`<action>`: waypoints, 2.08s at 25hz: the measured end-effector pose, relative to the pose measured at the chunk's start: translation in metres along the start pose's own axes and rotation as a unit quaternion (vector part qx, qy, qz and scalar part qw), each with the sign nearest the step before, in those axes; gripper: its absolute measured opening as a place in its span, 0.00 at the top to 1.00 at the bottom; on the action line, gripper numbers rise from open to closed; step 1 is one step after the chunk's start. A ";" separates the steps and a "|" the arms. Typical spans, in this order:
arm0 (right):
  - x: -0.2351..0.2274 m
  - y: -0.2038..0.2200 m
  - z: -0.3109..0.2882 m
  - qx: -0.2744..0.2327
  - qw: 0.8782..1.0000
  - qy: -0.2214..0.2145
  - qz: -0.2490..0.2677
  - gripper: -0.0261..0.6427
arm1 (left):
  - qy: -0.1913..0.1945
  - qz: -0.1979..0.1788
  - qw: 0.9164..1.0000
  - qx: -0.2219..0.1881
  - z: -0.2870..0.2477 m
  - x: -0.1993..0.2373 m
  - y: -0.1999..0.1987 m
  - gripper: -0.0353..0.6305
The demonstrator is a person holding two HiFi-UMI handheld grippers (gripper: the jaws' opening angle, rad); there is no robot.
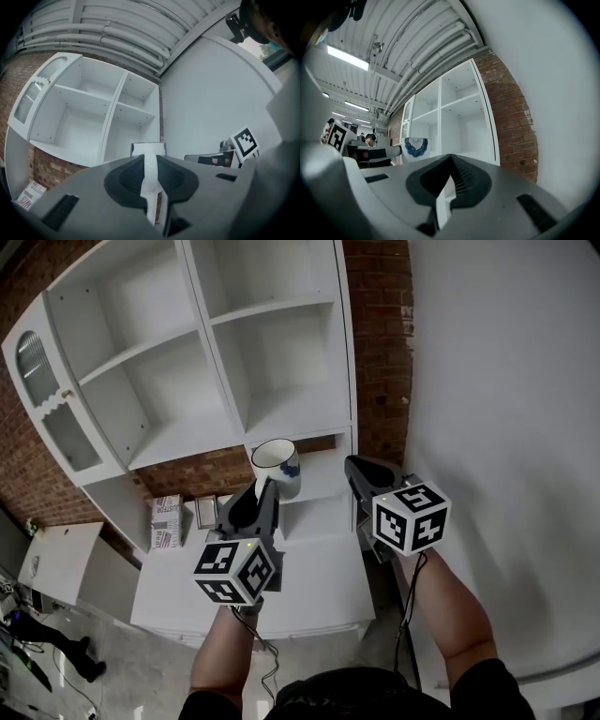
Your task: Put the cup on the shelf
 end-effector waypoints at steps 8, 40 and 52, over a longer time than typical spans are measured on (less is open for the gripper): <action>-0.028 -0.001 -0.004 0.000 1.000 -0.011 0.004 0.96 | -0.018 -0.003 1.000 -0.009 -0.027 -0.007 0.003 0.85; -0.040 -0.001 -0.101 -0.006 1.000 0.002 0.001 0.96 | -0.014 -0.031 0.999 -0.021 -0.108 0.083 -0.005 0.85; -0.043 -0.005 -0.142 -0.003 1.000 0.007 0.014 0.96 | -0.024 -0.041 0.999 -0.023 -0.146 0.125 -0.002 0.85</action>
Point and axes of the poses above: the fingertips, and each gripper's own axes: z backward along the fingers, x to its left, y out of its underside, the point moved 5 cm from there along z, backward along the fingers, and after that the axes turned 15 degrees about y, right-handed, at the moved point
